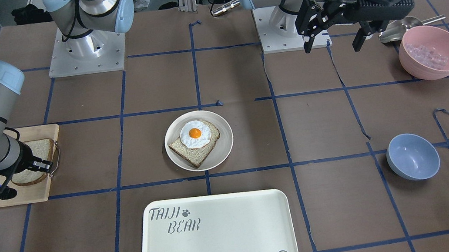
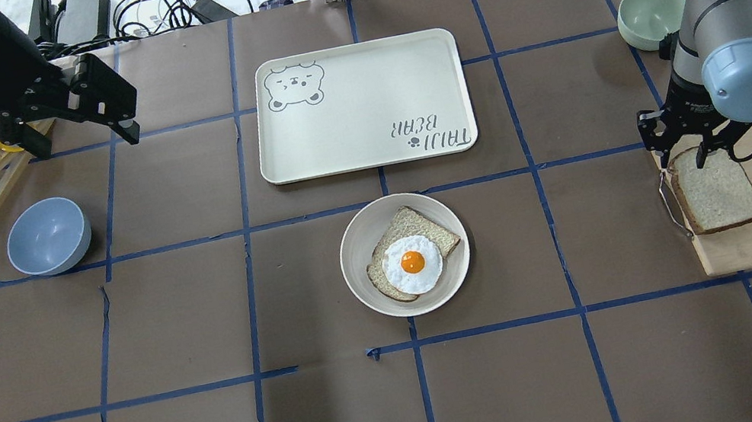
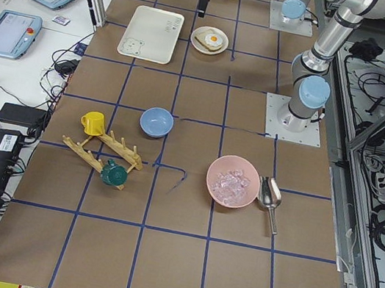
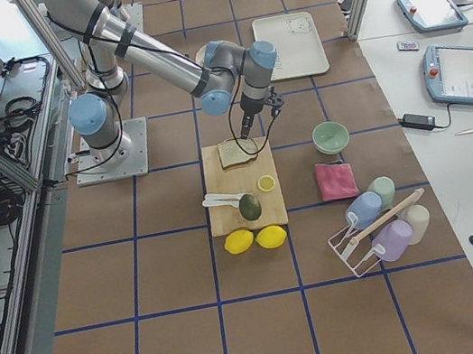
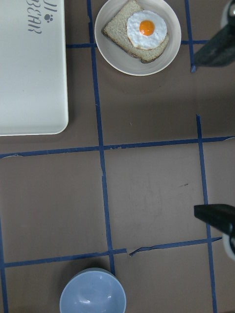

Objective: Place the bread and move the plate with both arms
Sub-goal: 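Move the right gripper down to the bread slice on the cutting board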

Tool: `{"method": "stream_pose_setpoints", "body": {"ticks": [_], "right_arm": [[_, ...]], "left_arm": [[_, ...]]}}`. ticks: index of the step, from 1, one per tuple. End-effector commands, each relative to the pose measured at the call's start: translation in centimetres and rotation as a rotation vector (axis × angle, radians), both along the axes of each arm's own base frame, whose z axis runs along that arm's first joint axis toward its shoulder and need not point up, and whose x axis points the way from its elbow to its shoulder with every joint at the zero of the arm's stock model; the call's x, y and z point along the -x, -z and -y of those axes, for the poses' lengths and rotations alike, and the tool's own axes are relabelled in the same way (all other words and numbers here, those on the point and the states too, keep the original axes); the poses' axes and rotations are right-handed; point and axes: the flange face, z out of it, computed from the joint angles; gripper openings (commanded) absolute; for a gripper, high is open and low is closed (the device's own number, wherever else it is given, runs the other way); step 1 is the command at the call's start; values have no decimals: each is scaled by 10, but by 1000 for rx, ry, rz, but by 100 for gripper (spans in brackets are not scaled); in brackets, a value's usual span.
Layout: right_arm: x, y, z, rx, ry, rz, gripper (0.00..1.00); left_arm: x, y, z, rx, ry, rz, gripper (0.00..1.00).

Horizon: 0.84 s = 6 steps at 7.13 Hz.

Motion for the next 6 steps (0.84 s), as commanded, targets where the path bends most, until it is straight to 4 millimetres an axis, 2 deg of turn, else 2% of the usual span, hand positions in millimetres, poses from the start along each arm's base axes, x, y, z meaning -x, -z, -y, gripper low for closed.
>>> {"method": "stream_pose_setpoints", "body": {"ticks": [1,3,6], "right_arm": [[1,12,2,-19,2,6,53],[2,20,2,-34,2,9,53],[3,21,5,-19,2,3,53]], "left_arm": [[0,-1,-1,1,0,0,100],[0,-2,-2,2,0,-1,100],[0,-2,-2,2,0,-1,100]]}}
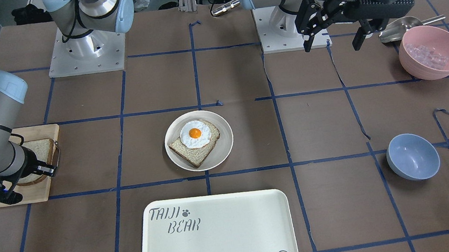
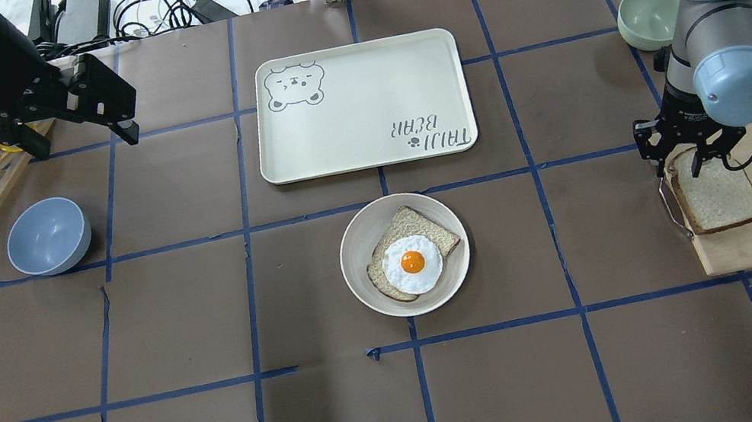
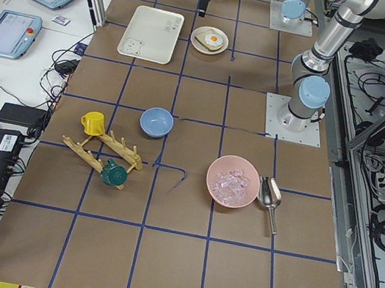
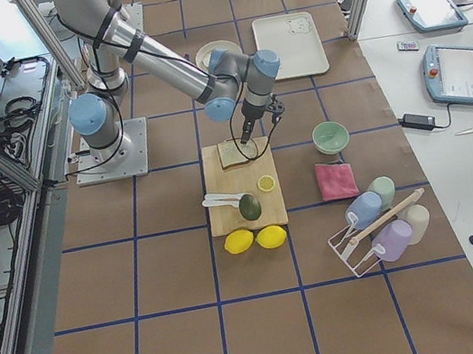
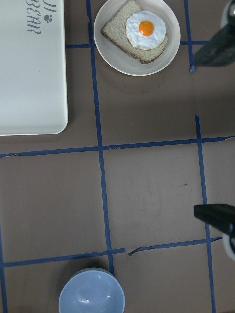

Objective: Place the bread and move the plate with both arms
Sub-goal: 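Close the right gripper on the bread slice and lift it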

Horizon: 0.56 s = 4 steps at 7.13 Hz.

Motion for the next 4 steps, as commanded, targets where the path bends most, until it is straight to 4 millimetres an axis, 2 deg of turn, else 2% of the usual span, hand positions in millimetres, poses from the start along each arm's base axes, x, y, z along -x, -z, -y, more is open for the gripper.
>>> {"method": "stream_pose_setpoints", "body": {"ticks": [1,4], "right_arm": [[1,0,1,8,0,-4,53],[1,5,2,4,44,-11,52]], "left_arm": [[0,0,0,-1,0,1,100],[0,0,0,-1,0,0,100]]}}
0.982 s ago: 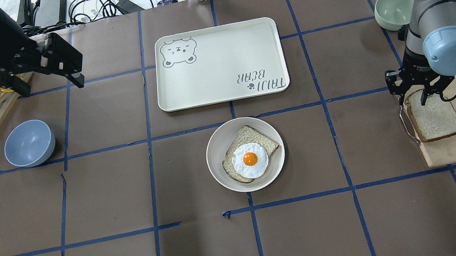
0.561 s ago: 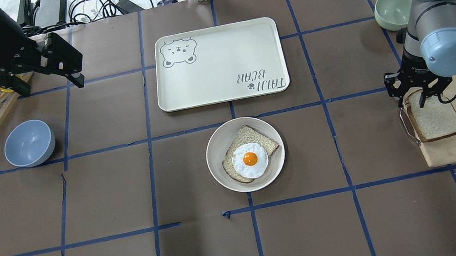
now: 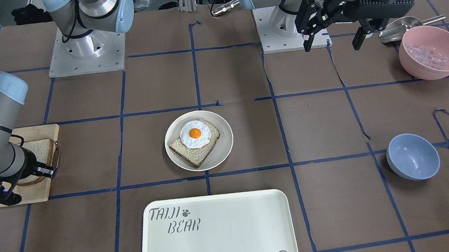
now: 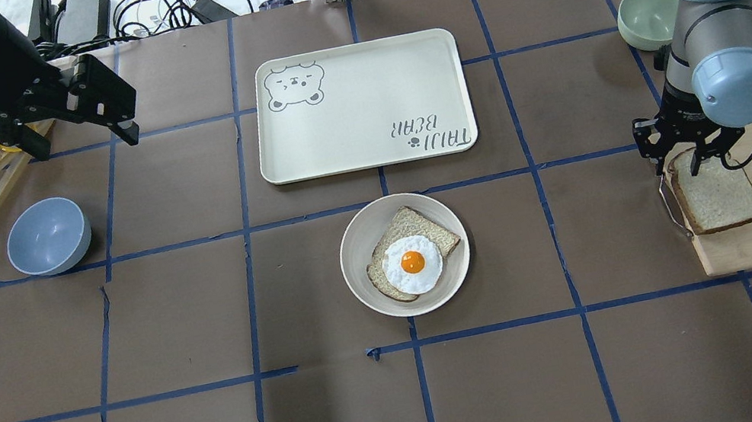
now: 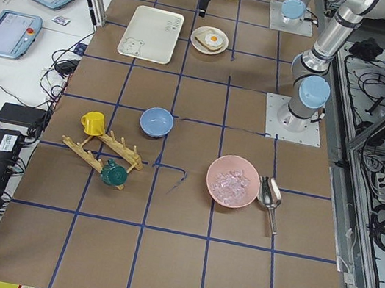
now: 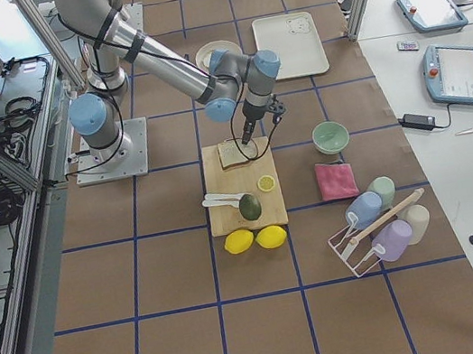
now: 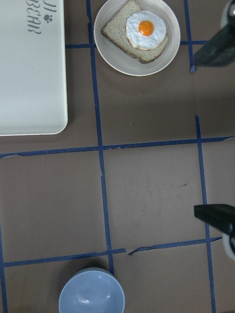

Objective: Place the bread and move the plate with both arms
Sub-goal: 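Close the right gripper on the bread slice and lift it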

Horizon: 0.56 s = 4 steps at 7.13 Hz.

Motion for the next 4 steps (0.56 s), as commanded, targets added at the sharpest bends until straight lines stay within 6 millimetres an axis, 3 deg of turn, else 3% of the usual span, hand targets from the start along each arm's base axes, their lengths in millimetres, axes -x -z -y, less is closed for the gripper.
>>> {"method": "stream_pose_setpoints", "body": {"ticks": [1,2,4], "right_arm": [[1,7,2,6,52,-12,49],[1,7,3,10,54,-13,41],[0,7,4,13,59,-4,12]], "left_arm": [[0,-1,-1,1,0,0,100],[0,-1,-1,1,0,0,100],[0,0,0,0,-1,-5,100]]}}
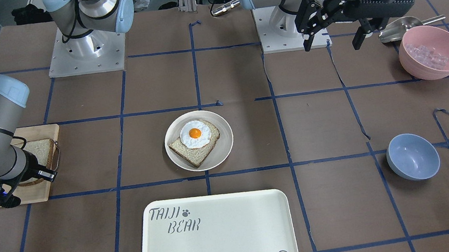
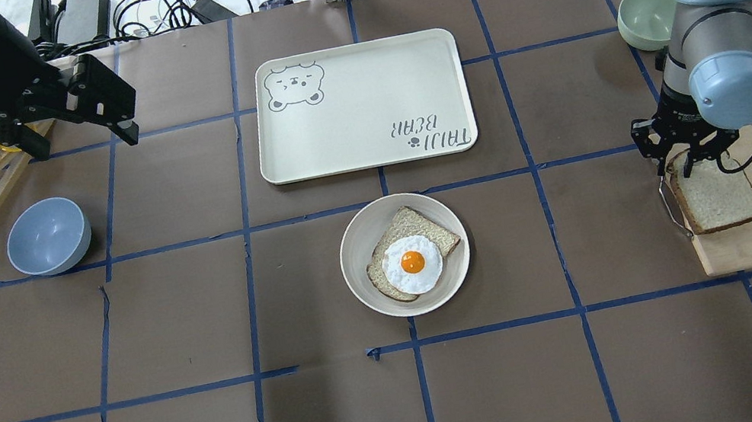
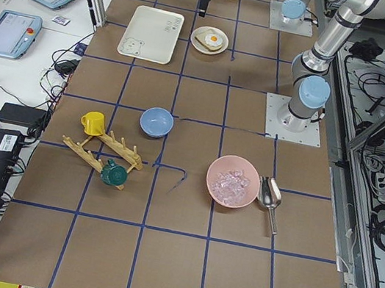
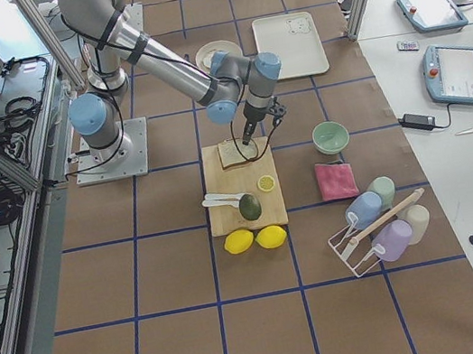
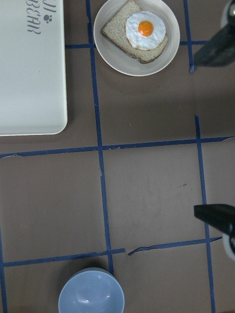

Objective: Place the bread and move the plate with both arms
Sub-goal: 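Close the right gripper on the bread slice and lift it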

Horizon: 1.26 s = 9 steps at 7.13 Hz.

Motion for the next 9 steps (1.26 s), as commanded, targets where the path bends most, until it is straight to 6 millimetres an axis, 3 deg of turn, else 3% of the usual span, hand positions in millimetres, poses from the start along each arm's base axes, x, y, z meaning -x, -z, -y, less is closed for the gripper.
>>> {"method": "stream_pose_setpoints", "body": {"ticks": [1,4,5,7,8,9], "right_arm": [[0,0,0,2,5,10,0],[7,-22,12,32,8,-11,0],[9,-36,16,3,8,-2,0],[3,-85,23,-25,2,16,0],[-14,-103,22,-32,29,5,0],[-49,-118,19,-31,67,23,0]], "left_arm": [[0,1,0,-1,-1,-2,100],[0,1,0,-1,-1,-4,100],[0,0,0,0,-1,-2,100],[-1,0,0,1,-2,-3,100],[-1,1,0,-1,-3,-3,100],[-1,1,0,-1,-3,-3,100]]}}
